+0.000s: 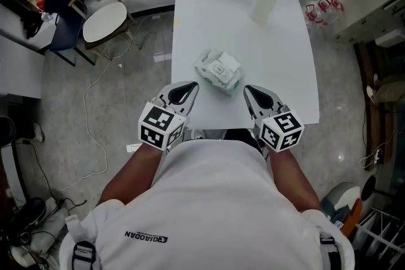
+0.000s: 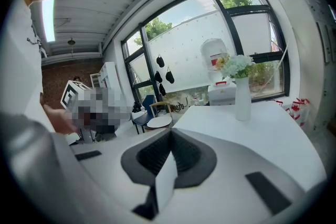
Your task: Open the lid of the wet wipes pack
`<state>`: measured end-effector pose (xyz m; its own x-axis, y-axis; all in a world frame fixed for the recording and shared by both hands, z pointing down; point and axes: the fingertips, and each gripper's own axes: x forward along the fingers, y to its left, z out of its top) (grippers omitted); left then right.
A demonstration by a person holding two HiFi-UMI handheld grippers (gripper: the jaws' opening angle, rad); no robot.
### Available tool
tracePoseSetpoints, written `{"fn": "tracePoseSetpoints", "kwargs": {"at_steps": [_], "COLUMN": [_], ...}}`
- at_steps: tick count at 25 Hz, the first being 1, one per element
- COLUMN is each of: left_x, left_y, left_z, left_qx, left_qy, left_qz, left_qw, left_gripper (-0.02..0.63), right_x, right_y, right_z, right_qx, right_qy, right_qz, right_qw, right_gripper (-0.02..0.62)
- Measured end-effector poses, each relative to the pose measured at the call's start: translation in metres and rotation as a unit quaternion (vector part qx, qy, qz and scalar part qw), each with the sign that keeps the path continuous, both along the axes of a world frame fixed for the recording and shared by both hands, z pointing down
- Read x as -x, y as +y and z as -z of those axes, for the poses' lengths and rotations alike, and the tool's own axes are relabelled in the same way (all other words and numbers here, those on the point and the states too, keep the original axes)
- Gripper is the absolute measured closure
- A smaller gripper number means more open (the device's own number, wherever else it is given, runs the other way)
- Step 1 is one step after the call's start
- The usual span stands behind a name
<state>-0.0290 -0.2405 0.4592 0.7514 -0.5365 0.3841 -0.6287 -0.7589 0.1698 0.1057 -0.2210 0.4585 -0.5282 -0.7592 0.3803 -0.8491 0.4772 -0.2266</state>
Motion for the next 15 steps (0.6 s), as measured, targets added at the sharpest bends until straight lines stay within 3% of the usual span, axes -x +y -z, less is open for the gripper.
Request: {"fn": "tracePoseSetpoints", "kwargs": {"at_steps": [15], "left_x": [-0.0018], "left_y": [-0.0082], "left_z": [-0.0011], "left_qx": [0.004], "left_qy": [0.001], "left_qz": [0.004], "left_qw": [1.0000], "left_gripper": [0.607], "right_x": [0.0011], "right_y": [-0.0090], "right_z": [-0.0012], "right_qx": [0.003], "right_qy": [-0.001], "right_qz": [0.005], "right_qw": [1.000], "right_gripper": [0.591]}}
